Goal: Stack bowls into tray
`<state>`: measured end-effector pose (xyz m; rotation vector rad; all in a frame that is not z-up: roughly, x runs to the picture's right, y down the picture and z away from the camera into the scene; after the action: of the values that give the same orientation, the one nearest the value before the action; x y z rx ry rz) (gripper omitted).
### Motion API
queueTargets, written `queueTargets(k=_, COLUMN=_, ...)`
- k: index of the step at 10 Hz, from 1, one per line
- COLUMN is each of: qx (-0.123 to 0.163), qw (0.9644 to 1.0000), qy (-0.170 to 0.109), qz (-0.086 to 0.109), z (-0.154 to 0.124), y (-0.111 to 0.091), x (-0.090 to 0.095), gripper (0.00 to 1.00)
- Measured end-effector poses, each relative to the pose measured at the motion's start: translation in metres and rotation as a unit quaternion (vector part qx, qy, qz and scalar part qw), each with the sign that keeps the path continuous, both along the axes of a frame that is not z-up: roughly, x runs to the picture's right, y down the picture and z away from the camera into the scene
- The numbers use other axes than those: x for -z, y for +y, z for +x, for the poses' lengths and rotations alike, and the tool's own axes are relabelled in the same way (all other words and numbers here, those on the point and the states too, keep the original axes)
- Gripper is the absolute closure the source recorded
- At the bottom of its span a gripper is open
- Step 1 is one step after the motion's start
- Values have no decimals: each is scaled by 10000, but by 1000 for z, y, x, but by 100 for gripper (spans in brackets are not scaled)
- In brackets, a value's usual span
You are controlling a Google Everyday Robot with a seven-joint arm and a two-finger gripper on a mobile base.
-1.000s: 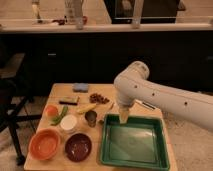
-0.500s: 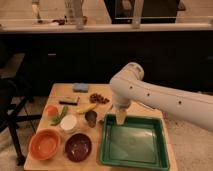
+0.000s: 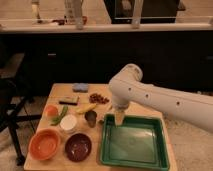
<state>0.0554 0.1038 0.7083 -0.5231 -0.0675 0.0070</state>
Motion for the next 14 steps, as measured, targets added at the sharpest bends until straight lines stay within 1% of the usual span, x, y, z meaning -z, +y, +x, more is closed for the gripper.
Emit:
queueTargets(k=4, qx=-66, qw=9997, qy=-221, qz=86, z=-67, y=-3, x=0, gripper=20)
queueTargets(k=6, qx=-34, qw=9990, qy=-413, qz=150, z=-106, y=-6, x=6, gripper=20)
queueTargets(k=8, qx=25, qw=9981, qy=-595, qz=163, z=-142, y=-7, x=9, gripper=20)
queueTargets(k=10, qx=49, qw=9970, qy=-769, qz=103, z=-173, y=-6, x=8, gripper=20)
queueTargets(k=11, qx=70, qw=9960, qy=-888, qz=36, z=-192, y=-5, x=6, gripper=20)
queueTargets(k=13, qx=102, qw=9947, qy=-1023, qz=-67, z=-216, y=-4, x=3, gripper=20)
queueTargets(k=14, qx=126, qw=9937, qy=-1107, qz=-148, z=-232, y=-2, x=1, gripper=20)
